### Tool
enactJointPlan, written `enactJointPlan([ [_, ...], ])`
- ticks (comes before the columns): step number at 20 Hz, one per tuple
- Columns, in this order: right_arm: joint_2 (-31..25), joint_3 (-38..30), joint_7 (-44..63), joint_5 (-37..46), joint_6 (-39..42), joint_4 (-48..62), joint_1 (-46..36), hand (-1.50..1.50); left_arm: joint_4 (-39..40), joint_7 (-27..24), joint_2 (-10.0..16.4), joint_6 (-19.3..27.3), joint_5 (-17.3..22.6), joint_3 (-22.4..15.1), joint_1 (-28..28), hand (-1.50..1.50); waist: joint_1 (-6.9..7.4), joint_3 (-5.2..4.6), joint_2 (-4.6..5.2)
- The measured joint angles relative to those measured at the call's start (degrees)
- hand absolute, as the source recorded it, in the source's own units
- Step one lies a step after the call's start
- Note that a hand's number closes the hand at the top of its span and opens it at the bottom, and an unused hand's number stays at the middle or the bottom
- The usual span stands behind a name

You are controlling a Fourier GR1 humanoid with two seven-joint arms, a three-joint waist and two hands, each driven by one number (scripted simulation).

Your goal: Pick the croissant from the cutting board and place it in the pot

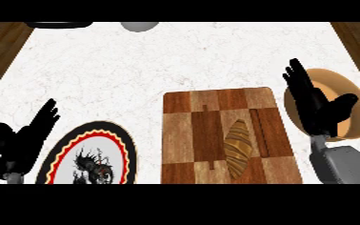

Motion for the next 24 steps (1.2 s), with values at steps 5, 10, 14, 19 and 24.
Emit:
enactJointPlan([
  [5, -3.7, -1.2, -3.0, -6.5, 14.5, -3.1, -4.8, 1.50, -5.3, -1.9, -1.9, 2.8, 0.1, 1.8, -5.7, 0.00, -0.12, -0.54, 0.30],
  [10, -14.0, -2.7, -11.6, 1.2, 21.8, -1.3, -7.7, -1.50, -9.6, -3.6, -5.4, 5.4, 1.0, 2.4, -11.8, 0.00, -0.60, -0.89, 0.51],
  [14, -17.8, -2.6, -27.4, 7.6, 27.3, 1.4, -4.7, -1.50, -11.3, -3.5, -7.1, 7.2, 0.6, 2.3, -14.2, 0.00, -0.72, -0.80, 0.84],
  [19, -21.5, -2.3, -41.5, 15.6, 29.7, 2.4, -1.7, -1.50, -11.4, -2.8, -8.6, 8.5, -0.7, 1.9, -16.1, 0.00, -0.98, -0.88, 0.84],
  [24, -26.0, -0.5, -41.6, 23.6, 29.6, -0.8, -0.6, -1.50, -10.8, -2.1, -9.1, 8.7, -1.2, 2.6, -17.7, 0.00, -1.13, -0.98, 0.74],
])
